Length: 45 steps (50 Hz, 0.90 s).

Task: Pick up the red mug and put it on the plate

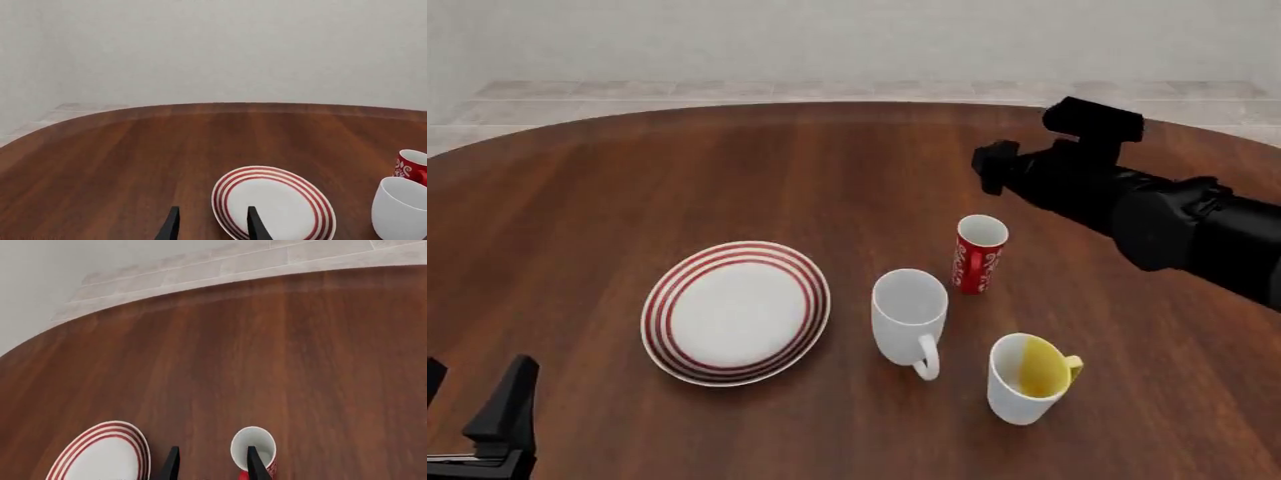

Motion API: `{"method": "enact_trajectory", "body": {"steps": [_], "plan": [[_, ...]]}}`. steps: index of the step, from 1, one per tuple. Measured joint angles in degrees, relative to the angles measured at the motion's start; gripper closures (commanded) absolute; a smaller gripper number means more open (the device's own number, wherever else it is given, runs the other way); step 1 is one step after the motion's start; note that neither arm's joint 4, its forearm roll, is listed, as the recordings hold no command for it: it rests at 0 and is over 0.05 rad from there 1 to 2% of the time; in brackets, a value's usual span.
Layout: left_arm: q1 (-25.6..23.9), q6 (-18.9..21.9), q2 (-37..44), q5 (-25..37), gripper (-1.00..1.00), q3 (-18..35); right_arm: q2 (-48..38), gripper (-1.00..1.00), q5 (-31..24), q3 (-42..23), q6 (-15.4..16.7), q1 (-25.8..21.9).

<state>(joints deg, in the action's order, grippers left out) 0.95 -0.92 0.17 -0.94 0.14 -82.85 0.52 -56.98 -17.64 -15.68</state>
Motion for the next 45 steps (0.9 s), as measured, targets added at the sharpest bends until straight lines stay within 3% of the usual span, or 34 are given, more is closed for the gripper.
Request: {"method": "enact_trajectory", "body": {"steps": [21,45], "plan": [[0.1,0.0,-0.1,-0.2,-1.00,0.3,-5.6,-1.00,1.0,-0.1,0.9,2.3],[0.6,-0.6,-0.1,-0.3,-1.00,0.3,-10.6,-1.00,1.4,-1.6,2.2,1.0]]}}
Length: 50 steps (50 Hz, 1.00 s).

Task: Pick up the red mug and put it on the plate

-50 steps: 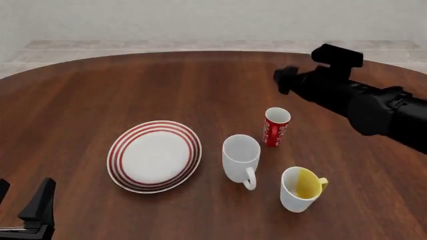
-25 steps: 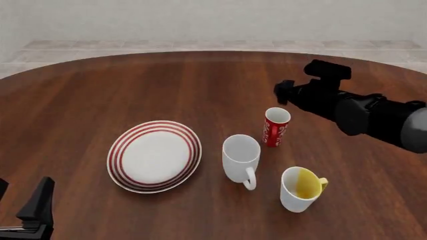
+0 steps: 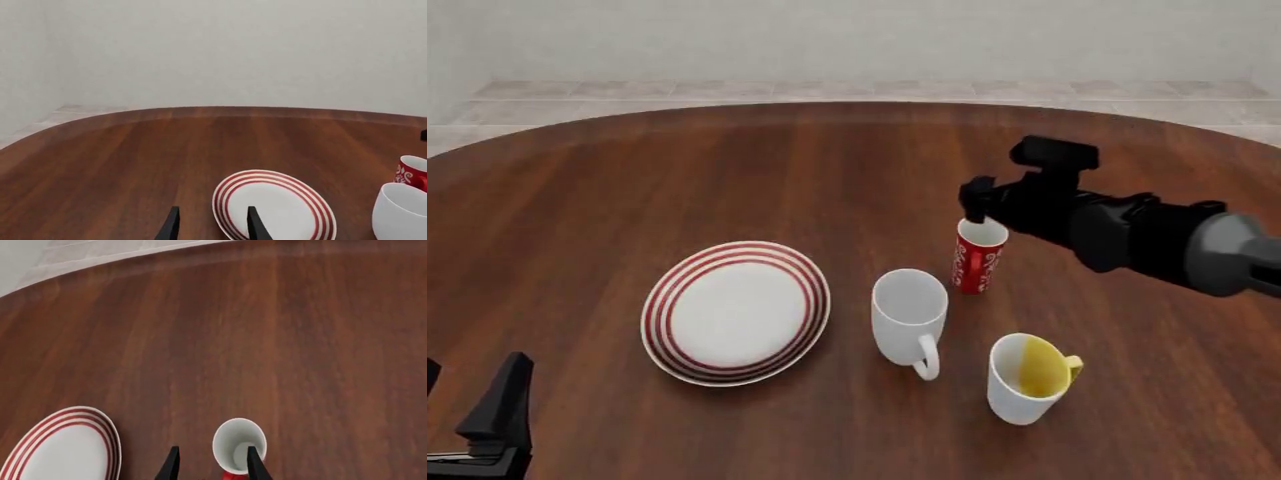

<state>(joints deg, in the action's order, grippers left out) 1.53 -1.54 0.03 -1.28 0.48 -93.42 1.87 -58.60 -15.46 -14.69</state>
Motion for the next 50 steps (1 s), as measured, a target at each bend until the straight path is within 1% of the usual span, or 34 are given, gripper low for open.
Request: {"method": "enact_trajectory", "body": {"steps": [6,26,39,50], "plan": [[0.1,-0.1,0.0,0.0,-1.00,0.0,-0.4,-1.00,0.4,0.5,0.0,0.0],[0.1,-0.5,0.0,-0.2,-1.00,-0.1,2.3,-1.00,1.6,5.1,-0.1,0.1],[0.3,-0.9,0.0,-0.3,-1.00,-0.1,2.1,-1.00,2.3,6.1,-0.1,0.2],[0.3,-1.1,0.0,-0.4,-1.00,-0.2,1.1,-1.00,3.0,7.0,-1.0,0.2]]}}
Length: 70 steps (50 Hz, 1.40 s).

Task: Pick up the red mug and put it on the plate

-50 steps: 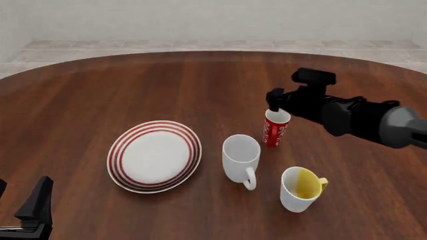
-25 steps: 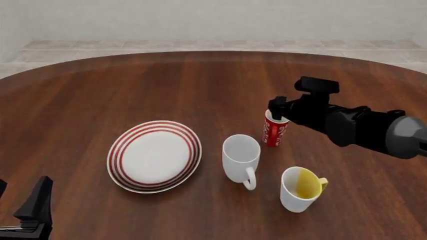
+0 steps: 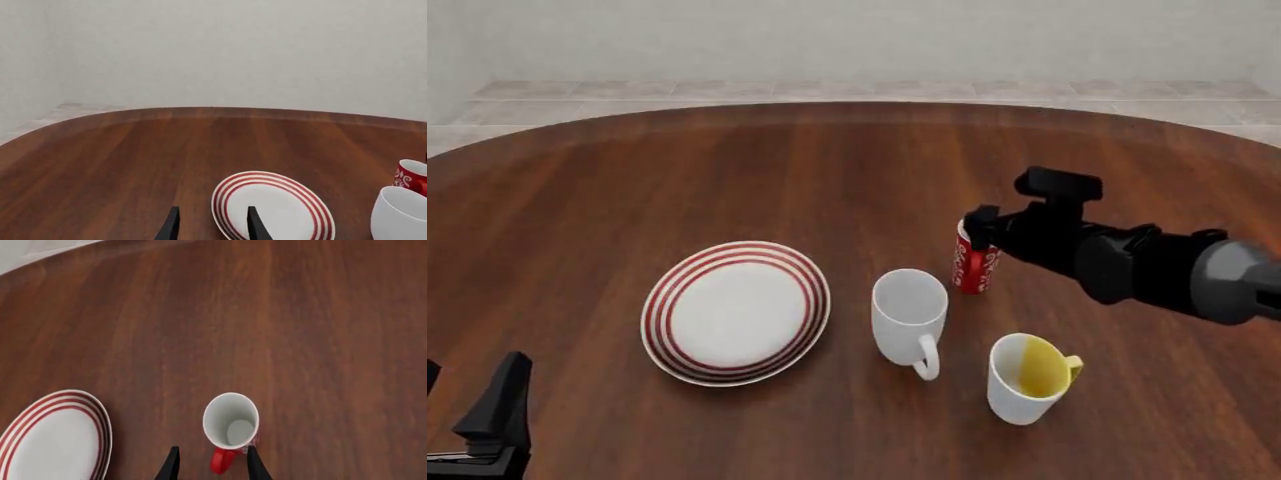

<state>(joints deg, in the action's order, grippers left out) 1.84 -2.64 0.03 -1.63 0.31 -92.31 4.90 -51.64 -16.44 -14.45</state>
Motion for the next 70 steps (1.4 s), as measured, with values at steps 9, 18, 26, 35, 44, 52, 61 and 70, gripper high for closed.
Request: {"method": "enact_trajectory", "body": {"steps": [9,18,26,35,44,52,61,70], "plan": [[0.0,-0.1,0.0,0.0,-1.00,0.0,-0.3,-1.00,0.6,0.9,-0.6,0.1],[-0.1,-0.2,0.0,0.0,-1.00,0.1,-0.8,-1.00,1.2,1.6,-1.3,0.4],[0.0,-0.3,0.0,-0.1,-1.00,0.0,-1.7,-1.00,1.8,1.9,-2.0,0.7],[0.1,-0.4,0.0,0.1,-1.00,0.2,-2.7,-1.00,2.3,1.8,-2.6,0.8],[0.1,-0.4,0.0,0.2,-1.00,0.4,-3.8,-1.00,2.9,1.9,-3.1,0.8],[0.2,-0.5,0.0,0.1,-1.00,0.2,-4.5,-1.00,3.3,2.2,-3.7,0.8],[0.2,-0.6,0.0,0.1,-1.00,0.3,-5.5,-1.00,3.9,2.4,-4.2,0.9],[0.2,-0.7,0.0,0.1,-1.00,0.3,-6.2,-1.00,4.1,2.3,-4.4,1.1]]}}
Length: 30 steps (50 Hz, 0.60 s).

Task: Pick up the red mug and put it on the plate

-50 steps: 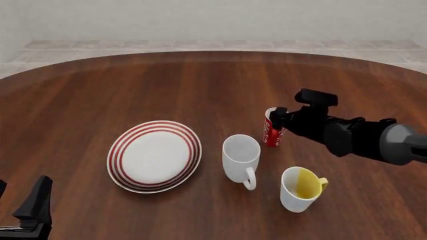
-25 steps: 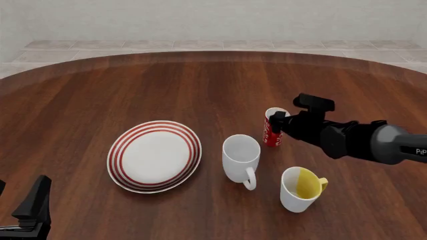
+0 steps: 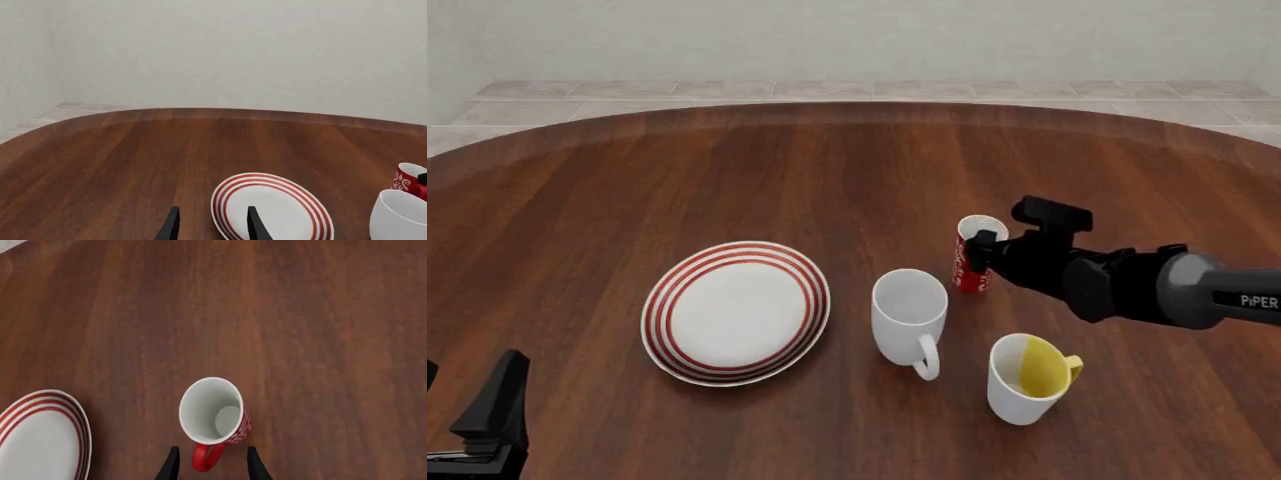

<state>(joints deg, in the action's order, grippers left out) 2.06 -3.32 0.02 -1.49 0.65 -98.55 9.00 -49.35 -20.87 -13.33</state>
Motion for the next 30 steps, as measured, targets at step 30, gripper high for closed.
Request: {"method": "enact_trajectory", "body": {"steps": [30], "plan": [[0.0,-0.1,0.0,-0.3,-1.00,-0.1,-2.1,-1.00,1.2,0.6,-1.1,-0.7]]}}
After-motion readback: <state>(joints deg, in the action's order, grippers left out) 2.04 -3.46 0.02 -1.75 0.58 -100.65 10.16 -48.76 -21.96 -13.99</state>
